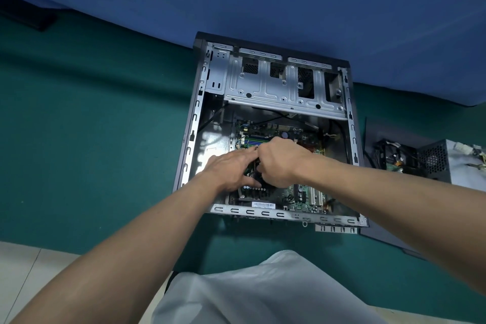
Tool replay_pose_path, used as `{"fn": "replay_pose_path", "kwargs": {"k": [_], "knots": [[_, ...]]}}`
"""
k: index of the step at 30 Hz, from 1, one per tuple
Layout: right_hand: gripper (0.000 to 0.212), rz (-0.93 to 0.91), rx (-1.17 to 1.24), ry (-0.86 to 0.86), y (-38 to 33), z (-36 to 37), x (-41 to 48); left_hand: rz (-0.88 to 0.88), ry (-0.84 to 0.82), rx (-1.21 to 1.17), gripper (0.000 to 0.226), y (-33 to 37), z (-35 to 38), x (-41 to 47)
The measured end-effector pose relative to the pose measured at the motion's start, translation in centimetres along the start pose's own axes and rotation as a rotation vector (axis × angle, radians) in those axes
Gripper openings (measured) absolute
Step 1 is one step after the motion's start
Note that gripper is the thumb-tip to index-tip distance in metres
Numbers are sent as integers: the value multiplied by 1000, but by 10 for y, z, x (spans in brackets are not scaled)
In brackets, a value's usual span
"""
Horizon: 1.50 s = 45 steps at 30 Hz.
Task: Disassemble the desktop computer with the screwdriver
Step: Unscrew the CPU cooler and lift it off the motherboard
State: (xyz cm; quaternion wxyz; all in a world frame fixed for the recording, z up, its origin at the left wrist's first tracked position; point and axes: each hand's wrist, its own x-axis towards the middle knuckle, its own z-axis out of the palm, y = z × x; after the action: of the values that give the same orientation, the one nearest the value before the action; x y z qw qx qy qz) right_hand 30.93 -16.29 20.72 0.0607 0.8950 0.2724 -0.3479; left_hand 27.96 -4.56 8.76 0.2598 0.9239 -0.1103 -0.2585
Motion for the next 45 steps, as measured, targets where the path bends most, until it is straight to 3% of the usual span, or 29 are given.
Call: {"fn": "replay_pose_path", "kwargs": {"k": [4,5,8,10,12,13,15,18,20,24,27,28,30,33,35,37,40,45], "knots": [[28,-388,-550,124,2,7,-9,3,11,-17,77,-1,1,-1],[29,-412,-557,114,3,8,-8,4,12,-17,78,-1,1,-1],[24,-179,-103,72,4,5,2,-9,20,-20,77,0,1,-1],[25,165,393,33,5,5,10,-19,5,-17,81,0,0,-1],[29,533,887,-109,6,3,14,-14,-15,6,84,1,-1,-1],[31,628,1022,-210,7,1,13,-2,-26,20,86,2,-2,-1],[31,659,1051,-303,7,2,14,6,-40,30,90,3,-4,-1],[19,463,643,-149,1,5,14,0,-33,30,92,5,-5,-3],[15,189,192,-48,-4,7,8,3,-20,21,88,4,-3,-3],[28,-320,-555,63,-7,8,-3,-40,23,13,64,0,2,-1],[34,-516,-779,48,-5,3,-3,-57,43,6,55,0,5,-1],[30,-495,-735,37,-4,0,-1,-59,35,3,60,0,5,0],[22,-312,-385,44,-3,-1,3,-47,8,8,73,0,2,0],[23,286,532,-20,2,4,13,-7,-18,11,78,2,-2,-1],[25,661,1059,-245,2,5,12,9,-36,7,84,3,-3,-1],[25,740,1177,-353,-1,9,7,22,-60,-3,93,4,-4,0],[10,608,991,-169,-10,14,9,21,-51,0,96,3,-4,0],[20,63,-32,-9,-11,15,4,10,20,-9,71,-4,4,-1]]}}
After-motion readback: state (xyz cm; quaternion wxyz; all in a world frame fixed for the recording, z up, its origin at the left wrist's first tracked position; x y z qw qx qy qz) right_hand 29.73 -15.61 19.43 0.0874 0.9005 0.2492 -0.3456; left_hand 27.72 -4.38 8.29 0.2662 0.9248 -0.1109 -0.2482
